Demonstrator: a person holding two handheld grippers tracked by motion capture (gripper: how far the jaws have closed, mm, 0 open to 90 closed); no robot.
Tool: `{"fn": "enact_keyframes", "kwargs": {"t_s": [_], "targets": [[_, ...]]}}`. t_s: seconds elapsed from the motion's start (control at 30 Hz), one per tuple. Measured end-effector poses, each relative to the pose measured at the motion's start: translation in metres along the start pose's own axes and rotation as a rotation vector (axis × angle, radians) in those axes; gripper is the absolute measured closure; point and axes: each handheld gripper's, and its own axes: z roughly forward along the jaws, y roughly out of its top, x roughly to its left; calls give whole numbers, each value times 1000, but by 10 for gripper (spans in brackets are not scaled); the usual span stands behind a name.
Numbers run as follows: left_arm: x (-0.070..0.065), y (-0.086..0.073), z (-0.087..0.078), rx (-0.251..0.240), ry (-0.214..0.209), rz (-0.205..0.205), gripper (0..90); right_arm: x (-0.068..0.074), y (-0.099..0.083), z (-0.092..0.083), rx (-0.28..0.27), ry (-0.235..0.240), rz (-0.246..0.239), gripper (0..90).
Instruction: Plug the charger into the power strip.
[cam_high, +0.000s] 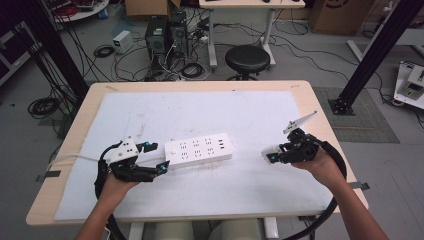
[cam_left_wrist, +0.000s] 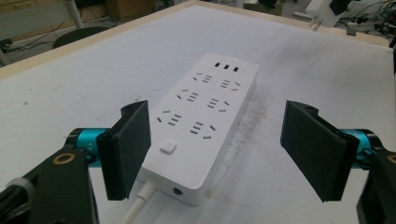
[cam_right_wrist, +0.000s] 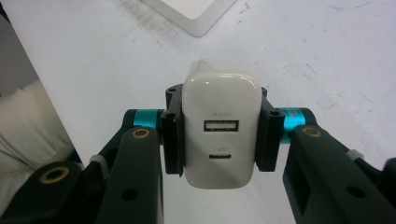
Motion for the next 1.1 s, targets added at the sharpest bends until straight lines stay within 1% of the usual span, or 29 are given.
{"fn": "enact_keyframes", "kwargs": {"t_s": [0.1,0.23,0.27,0.43,0.47,0.5,0.53,0.57,0.63,0.67,0.7,0.77,0.97,1.07,1.1], "targets": [[0,-1,-1,-3,3,-1,247,-2,4,-2,24,-15,-26,633],[0,-1,-2,-1,1,-2,247,-2,7,-3,77,-26,-38,633],[1,-1,-2,-4,2,-3,247,-3,7,-3,90,-30,-48,633],[3,-1,-3,-6,7,-4,247,-2,10,-6,176,-61,-97,633],[3,-1,-3,-6,7,-4,247,-2,10,-6,176,-61,-97,633],[3,-1,-3,-7,7,-5,247,-2,12,-6,191,-63,-106,633],[3,-1,-3,-8,7,-5,247,-1,14,-7,220,-79,-123,633],[3,-1,-3,-8,5,-7,247,0,15,-8,231,-82,-122,633],[2,-1,-2,-4,1,-4,246,0,18,-9,249,-89,-145,633],[2,-1,-2,-4,0,-4,246,1,20,-9,275,-100,-148,633],[2,-1,-2,-4,0,-4,247,1,20,-9,275,-100,-148,633],[2,-2,-3,-7,2,-8,247,2,24,-10,298,-107,-170,633],[2,-3,-4,-6,8,-9,246,3,31,-7,308,-100,-193,633],[3,-4,-6,-9,11,-10,247,4,34,-5,315,-98,-196,633],[3,-4,-6,-11,11,-10,247,6,38,-3,320,-98,-203,633]]}}
